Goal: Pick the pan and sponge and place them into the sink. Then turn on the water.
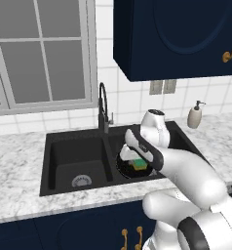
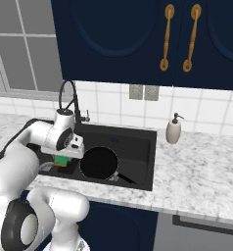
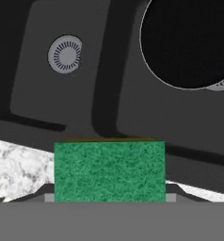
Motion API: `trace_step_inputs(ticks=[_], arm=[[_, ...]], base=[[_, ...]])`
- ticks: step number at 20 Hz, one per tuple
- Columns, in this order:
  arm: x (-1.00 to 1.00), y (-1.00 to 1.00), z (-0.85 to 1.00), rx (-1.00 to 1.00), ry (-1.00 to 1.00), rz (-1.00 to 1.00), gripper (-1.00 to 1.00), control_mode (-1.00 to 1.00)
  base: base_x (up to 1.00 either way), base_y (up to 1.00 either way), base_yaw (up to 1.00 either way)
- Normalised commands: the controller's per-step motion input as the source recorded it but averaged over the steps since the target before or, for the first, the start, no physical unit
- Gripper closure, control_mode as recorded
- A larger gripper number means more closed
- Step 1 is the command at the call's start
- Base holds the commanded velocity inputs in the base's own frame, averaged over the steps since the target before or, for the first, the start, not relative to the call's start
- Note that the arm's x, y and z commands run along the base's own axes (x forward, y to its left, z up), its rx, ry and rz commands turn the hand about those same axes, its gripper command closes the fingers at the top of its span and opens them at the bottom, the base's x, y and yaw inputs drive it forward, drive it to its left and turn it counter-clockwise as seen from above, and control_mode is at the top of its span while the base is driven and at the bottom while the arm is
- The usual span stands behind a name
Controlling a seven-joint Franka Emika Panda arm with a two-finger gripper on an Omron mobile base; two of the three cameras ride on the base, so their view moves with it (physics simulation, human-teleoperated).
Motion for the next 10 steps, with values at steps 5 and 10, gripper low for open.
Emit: trace_step_inputs(ticks=[5,10], arm=[[0.36,-0.86,0.0,0.06,0.0,0.05,1.0,-1.0],[0.57,-0.69,0.0,0.06,0.0,0.06,1.0,-1.0]], base=[[0.0,0.0,0.0],[0.0,0.0,0.0]])
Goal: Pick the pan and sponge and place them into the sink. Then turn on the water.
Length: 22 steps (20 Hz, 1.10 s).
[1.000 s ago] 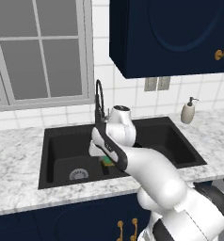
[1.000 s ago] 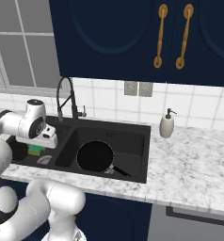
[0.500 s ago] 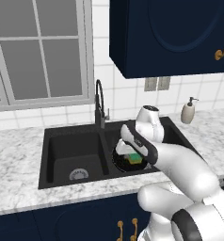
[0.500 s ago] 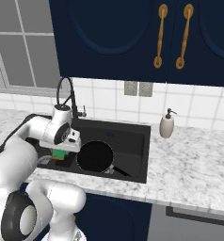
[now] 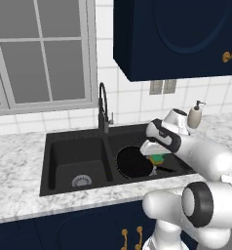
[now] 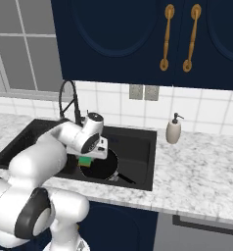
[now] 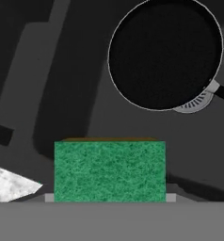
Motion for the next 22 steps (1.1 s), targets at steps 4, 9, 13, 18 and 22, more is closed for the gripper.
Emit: trace_step_inputs(ticks=[4,9,13,18,22], arm=[[0.63,-0.28,-0.14,0.02,0.0,0.03,1.0,-1.0],[0.61,-0.03,-0.37,0.0,0.0,0.0,1.0,-1.0],[0.58,0.0,-0.49,0.0,0.0,0.0,1.0,-1.0],[0.48,0.0,-0.49,0.0,-0.02,0.0,1.0,-1.0],[0.52,0.0,-0.32,0.0,-0.01,0.0,1.0,-1.0]], base=[[0.0,0.0,0.0],[0.0,0.0,0.0],[0.0,0.0,0.0],[0.0,0.0,0.0],[0.0,0.0,0.0]])
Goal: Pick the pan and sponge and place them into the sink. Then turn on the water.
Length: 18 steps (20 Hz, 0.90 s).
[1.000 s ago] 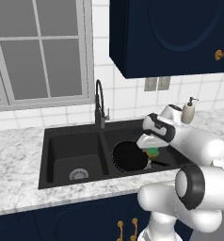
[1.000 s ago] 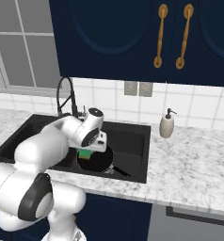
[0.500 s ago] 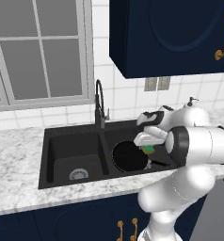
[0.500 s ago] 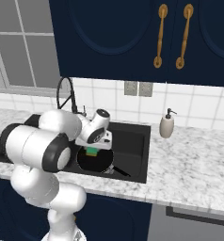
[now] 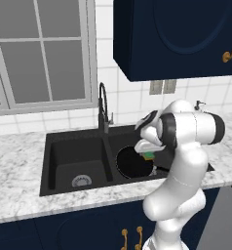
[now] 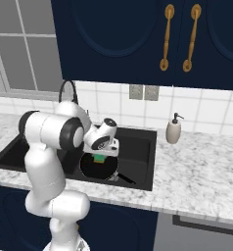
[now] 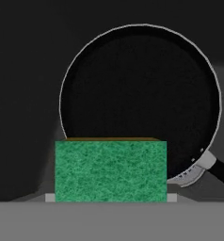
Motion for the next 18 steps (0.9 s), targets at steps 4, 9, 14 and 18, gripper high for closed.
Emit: trace_step_inputs(ticks=[4,9,14,18], arm=[[0.52,0.0,-0.47,0.0,0.0,0.0,1.0,-1.0],[0.37,0.0,-0.43,0.0,-0.02,0.0,1.0,-1.0],[0.37,0.0,-0.38,0.0,-0.03,0.0,1.0,-1.0],[0.35,0.0,-0.36,0.0,-0.01,0.0,1.0,-1.0]], base=[[0.0,0.0,0.0],[0.0,0.0,0.0],[0.0,0.0,0.0],[0.0,0.0,0.0]])
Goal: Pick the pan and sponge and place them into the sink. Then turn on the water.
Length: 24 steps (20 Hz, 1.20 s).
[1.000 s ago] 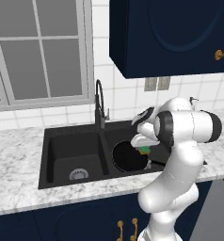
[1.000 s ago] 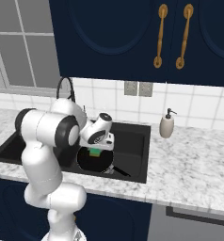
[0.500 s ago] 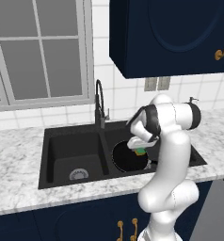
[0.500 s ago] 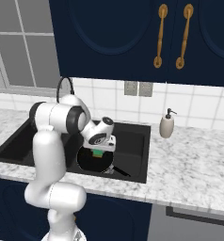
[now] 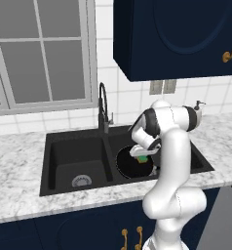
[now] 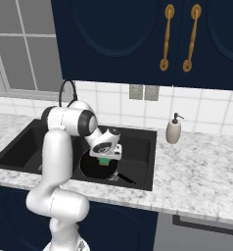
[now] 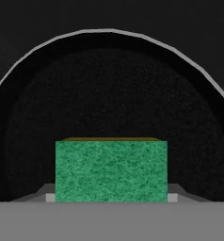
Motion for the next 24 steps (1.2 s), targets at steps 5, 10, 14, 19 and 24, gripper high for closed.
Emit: trace_step_inputs(ticks=[5,10,14,19,24], arm=[[0.28,0.09,-0.27,0.0,-0.01,0.0,1.0,-1.0],[0.23,0.09,-0.23,0.0,-0.01,0.0,1.0,-1.0],[0.18,0.07,-0.2,0.0,0.0,0.0,1.0,-1.0],[0.08,0.05,-0.1,0.0,0.0,0.0,1.0,-1.0],[0.0,0.0,0.0,0.0,0.0,0.0,-1.0,-1.0]], base=[[0.0,0.0,0.0],[0.0,0.0,0.0],[0.0,0.0,0.0],[0.0,0.0,0.0],[0.0,0.0,0.0]])
